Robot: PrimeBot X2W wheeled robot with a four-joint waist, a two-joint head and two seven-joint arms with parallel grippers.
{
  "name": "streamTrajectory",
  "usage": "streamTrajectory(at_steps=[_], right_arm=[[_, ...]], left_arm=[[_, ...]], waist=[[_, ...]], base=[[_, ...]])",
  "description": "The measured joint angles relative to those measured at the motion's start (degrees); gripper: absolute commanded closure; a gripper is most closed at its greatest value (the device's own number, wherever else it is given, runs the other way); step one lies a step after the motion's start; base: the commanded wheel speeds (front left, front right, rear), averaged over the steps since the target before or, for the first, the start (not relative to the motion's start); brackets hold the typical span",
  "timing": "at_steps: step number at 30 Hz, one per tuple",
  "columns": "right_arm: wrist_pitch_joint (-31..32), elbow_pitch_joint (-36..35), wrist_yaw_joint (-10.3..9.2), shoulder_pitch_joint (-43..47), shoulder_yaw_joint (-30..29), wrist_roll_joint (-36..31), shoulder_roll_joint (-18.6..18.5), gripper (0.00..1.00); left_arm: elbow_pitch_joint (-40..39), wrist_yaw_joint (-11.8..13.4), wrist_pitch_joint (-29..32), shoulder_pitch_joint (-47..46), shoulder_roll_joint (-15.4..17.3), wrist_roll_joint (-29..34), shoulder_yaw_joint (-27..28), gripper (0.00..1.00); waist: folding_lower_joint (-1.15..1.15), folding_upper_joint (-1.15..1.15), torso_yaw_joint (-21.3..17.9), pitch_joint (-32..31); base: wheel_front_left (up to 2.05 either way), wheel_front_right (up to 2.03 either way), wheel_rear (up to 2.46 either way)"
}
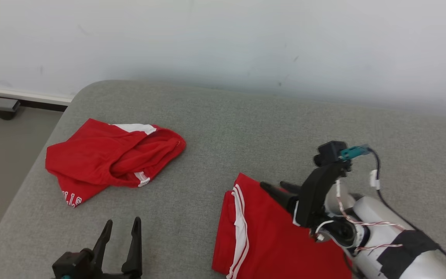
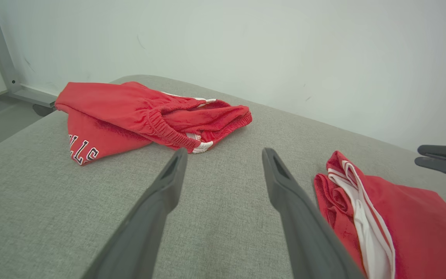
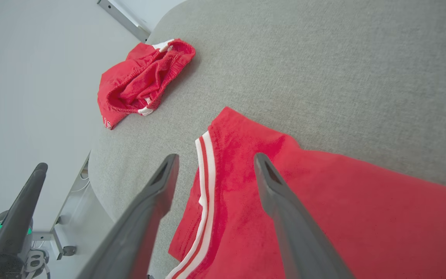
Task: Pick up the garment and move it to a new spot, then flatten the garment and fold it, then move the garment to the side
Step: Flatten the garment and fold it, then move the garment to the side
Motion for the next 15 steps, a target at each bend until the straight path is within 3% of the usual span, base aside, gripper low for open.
streamTrajectory(at_steps=[9, 15], right_arm=[[-4.46, -4.45, -0.26, 2.11, -1.11, -5.45, -9.25, 0.0], [-6.32, -7.36, -1.33, 7.9, -1.16, -6.5, -11.95, 0.0]], left_arm=[[-1.12, 0.12, 0.0, 1.79, 0.49, 0.09, 0.8, 0.0], [-1.85, 0.43, 0.0, 1.81, 0.68, 0.24, 0.99, 0.0]], waist=[[0.0, 0.0, -3.06, -0.42], [0.0, 0.0, -4.78, -0.26]], base=[[0.0, 0.0, 0.0], [0.0, 0.0, 0.0]])
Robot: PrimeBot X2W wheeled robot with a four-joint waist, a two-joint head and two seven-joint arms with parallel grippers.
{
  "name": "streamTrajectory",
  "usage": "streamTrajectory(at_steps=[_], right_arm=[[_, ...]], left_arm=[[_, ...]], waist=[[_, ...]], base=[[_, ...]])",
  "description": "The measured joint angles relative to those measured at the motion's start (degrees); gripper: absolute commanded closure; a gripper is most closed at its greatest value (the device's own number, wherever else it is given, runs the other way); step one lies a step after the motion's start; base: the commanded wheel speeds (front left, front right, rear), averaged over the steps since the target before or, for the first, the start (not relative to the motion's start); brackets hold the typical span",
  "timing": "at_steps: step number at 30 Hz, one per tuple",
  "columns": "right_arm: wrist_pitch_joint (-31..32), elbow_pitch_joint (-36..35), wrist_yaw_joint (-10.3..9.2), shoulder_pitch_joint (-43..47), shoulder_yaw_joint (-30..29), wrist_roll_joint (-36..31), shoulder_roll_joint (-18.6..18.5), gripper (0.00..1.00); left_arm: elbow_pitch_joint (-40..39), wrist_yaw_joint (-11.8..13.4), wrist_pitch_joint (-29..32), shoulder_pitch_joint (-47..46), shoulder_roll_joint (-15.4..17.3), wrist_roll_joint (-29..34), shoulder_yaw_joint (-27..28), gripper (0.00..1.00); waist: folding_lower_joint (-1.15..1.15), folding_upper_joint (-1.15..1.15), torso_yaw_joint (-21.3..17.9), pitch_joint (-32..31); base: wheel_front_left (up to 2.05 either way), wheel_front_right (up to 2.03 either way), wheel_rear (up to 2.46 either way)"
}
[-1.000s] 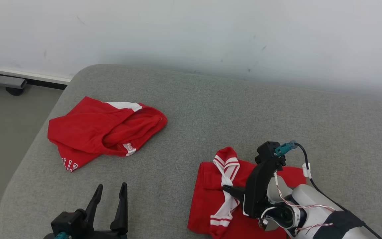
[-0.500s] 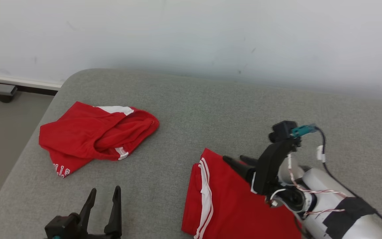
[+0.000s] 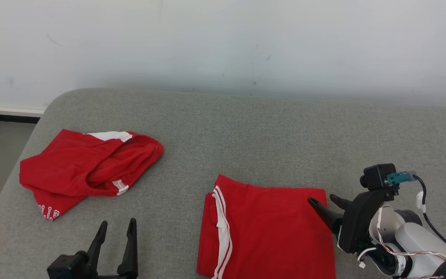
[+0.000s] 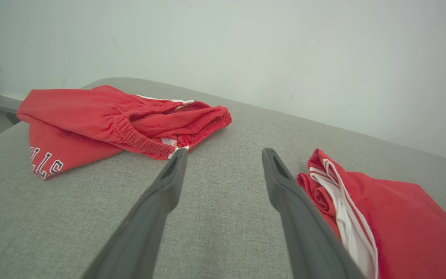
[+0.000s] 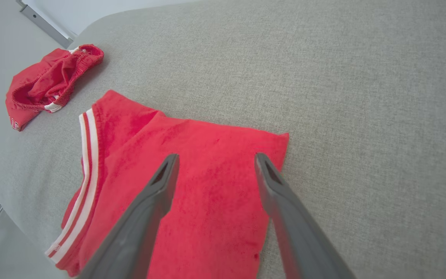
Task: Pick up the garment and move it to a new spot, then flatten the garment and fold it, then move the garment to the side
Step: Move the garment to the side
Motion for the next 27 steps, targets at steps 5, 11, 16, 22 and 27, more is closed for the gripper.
streamTrajectory(at_steps=[5, 11, 16, 22, 27], right_arm=[[-0.97, -2.0, -1.45, 3.14, -0.23, -0.18, -0.76, 0.0], [-0.97, -2.35, -2.55, 5.26, 0.11, -0.9, -0.97, 0.0], [-0.88, -1.81, -3.5, 5.48, 0.67, -2.01, -1.02, 0.0], [-0.36, -0.33, -4.03, 5.46, 1.18, -4.0, -1.14, 0.0], [0.74, 0.82, -4.52, 5.5, 1.34, -3.97, -1.02, 0.0]], left_arm=[[-0.36, 0.01, 0.0, -0.03, 0.77, 1.36, -0.14, 0.0], [-0.67, 0.02, 0.0, -0.04, 0.8, 1.44, -0.2, 0.0], [-0.97, 0.01, 0.0, -0.09, 0.78, 1.45, -0.31, 0.0], [-0.98, 0.0, 0.0, -0.13, 0.71, 1.46, -0.41, 0.0], [-0.98, -0.03, 0.0, -0.18, 0.65, 1.48, -0.55, 0.0]], waist=[[0.0, 0.0, -0.58, 0.29], [0.01, 0.0, -0.64, 0.65], [0.01, 0.0, -0.53, 0.95], [0.01, 0.0, -0.13, 1.13], [0.01, 0.0, 0.32, 1.31]], base=[[0.0, 0.0, 0.0], [0.0, 0.0, 0.0], [0.0, 0.0, 0.0], [0.0, 0.0, 0.0], [0.0, 0.0, 0.0]])
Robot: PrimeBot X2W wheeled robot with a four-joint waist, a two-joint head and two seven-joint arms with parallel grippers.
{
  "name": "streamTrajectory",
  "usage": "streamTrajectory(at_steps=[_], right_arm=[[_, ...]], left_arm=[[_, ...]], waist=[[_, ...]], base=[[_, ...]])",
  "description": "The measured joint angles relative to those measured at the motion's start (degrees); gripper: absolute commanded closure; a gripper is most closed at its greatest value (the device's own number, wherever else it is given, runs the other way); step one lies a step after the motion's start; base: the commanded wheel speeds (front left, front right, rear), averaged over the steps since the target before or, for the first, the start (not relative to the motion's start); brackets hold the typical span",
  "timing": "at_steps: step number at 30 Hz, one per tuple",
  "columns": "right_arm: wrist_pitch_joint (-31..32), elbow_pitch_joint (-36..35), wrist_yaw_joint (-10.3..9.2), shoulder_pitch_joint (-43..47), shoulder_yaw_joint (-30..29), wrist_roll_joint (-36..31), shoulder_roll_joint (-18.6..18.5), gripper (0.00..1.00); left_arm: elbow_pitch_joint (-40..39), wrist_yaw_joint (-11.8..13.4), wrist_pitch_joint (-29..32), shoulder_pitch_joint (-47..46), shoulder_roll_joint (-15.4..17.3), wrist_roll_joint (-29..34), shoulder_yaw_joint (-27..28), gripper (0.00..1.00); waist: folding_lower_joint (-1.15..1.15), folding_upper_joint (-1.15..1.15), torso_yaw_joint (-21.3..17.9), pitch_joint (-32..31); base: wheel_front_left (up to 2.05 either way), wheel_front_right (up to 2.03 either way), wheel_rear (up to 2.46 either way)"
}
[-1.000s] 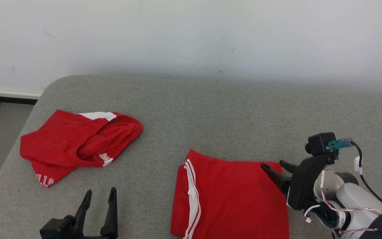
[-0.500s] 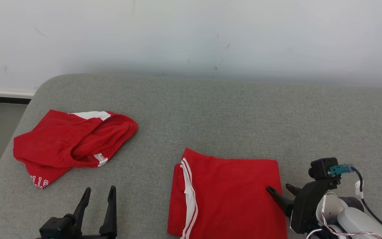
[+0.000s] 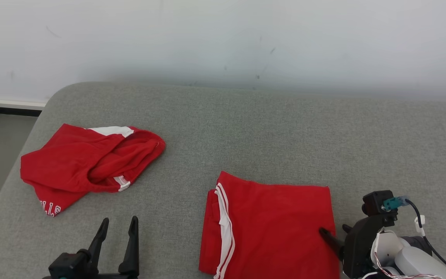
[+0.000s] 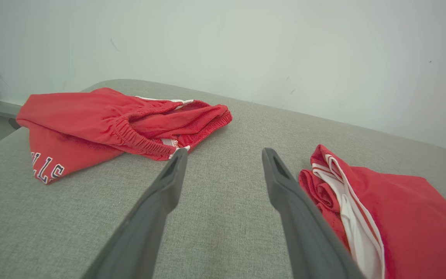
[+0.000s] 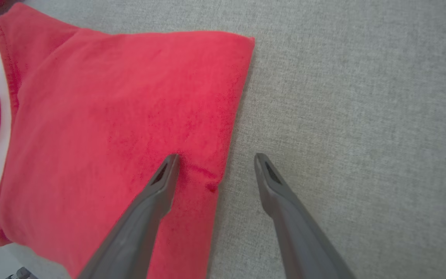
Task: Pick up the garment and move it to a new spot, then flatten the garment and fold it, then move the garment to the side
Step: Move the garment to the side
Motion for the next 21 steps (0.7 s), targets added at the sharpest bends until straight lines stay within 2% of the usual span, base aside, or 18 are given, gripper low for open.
streamTrajectory(at_steps=[10, 11, 12, 13, 14, 21], right_arm=[[2.36, 2.82, -0.38, -0.44, 0.27, 0.04, 1.19, 0.0], [2.5, 2.97, -0.43, -0.68, 0.27, 0.05, 1.35, 0.07], [2.52, 3.01, -0.43, -0.81, 0.14, 0.23, 1.51, 0.3], [2.65, 3.05, -0.44, -0.88, 0.1, 0.62, 1.67, 0.69], [2.98, 3.1, -0.44, -1.09, 0.12, 0.71, 1.89, 1.0], [3.52, 3.56, -0.43, -1.81, 0.22, 1.2, 3.26, 1.0]], left_arm=[[0.64, -0.47, 0.0, -0.29, -0.81, 0.04, -0.4, 0.0], [0.68, -0.47, 0.0, -0.29, -0.84, 0.03, -0.34, 0.0], [0.77, -0.48, 0.0, -0.32, -0.88, 0.03, -0.4, 0.0], [0.9, -0.48, 0.0, -0.42, -1.01, 0.03, -0.41, 0.0], [0.96, -0.48, 0.0, -0.43, -1.09, 0.01, -0.35, 0.0], [1.1, -0.47, 0.0, -0.28, -1.09, -0.15, 0.58, 0.0]], waist=[[0.0, 0.0, 1.64, 0.76], [0.0, 0.0, 1.77, 0.8], [0.0, 0.0, 1.9, 0.83], [0.0, 0.0, 2.05, 0.85], [0.0, 0.0, 2.18, 0.87], [0.0, 0.0, 2.22, 0.9]], base=[[0.0, 0.0, 0.0], [0.0, 0.0, 0.0], [0.0, 0.0, 0.0], [0.0, 0.0, 0.0], [0.0, 0.0, 0.0], [0.0, 0.0, 0.0]])
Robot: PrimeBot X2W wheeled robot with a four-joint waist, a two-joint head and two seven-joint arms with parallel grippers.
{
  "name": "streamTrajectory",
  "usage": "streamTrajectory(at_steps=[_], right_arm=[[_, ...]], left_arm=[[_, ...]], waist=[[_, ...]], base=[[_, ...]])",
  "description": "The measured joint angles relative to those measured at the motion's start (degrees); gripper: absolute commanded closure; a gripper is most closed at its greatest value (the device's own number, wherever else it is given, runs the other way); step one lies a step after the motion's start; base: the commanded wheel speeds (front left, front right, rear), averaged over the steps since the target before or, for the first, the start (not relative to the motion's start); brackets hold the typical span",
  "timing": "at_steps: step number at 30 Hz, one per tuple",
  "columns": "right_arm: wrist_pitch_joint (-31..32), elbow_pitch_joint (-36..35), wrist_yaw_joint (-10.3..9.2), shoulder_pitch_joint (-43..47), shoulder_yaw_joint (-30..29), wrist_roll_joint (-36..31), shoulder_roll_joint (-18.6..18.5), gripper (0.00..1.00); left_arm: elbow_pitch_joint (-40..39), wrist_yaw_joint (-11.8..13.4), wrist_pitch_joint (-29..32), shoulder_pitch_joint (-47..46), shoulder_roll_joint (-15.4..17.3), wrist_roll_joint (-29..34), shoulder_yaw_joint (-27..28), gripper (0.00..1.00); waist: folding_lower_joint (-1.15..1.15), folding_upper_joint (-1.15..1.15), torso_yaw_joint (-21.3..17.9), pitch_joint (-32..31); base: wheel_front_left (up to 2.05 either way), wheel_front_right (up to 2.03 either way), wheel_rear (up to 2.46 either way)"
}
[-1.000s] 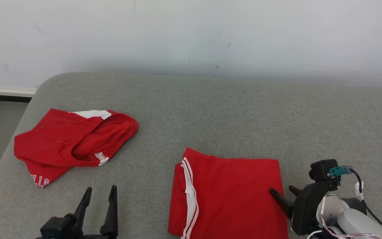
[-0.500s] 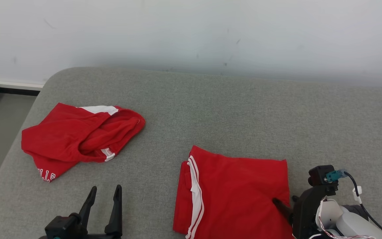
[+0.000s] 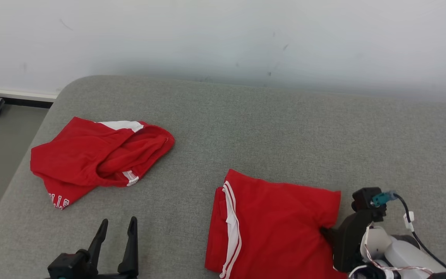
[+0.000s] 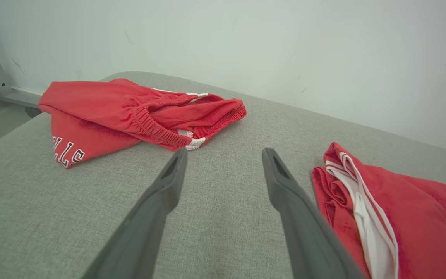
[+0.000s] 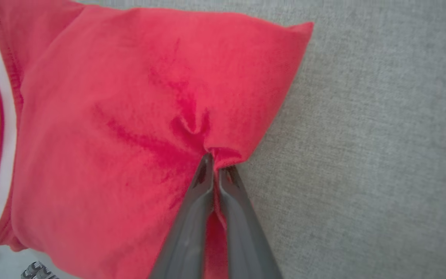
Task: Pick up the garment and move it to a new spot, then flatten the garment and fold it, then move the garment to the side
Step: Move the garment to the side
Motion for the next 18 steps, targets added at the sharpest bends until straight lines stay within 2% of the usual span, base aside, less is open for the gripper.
streamTrajectory(at_steps=[5, 18], right_arm=[[0.24, 1.08, 0.35, -3.32, -0.68, -0.16, -0.97, 1.0], [1.13, 3.18, 1.55, -12.67, -1.91, -3.28, -6.47, 1.0]], left_arm=[[0.0, 0.0, 0.0, 0.17, 0.19, -0.09, 0.6, 0.0], [-1.44, -0.08, 0.0, 0.36, 1.37, -0.51, 2.14, 0.0]], waist=[[0.0, 0.0, -1.17, 0.02], [0.0, 0.0, -5.93, 0.91]], base=[[0.0, 0.0, 0.0], [0.0, 0.0, 0.0]])
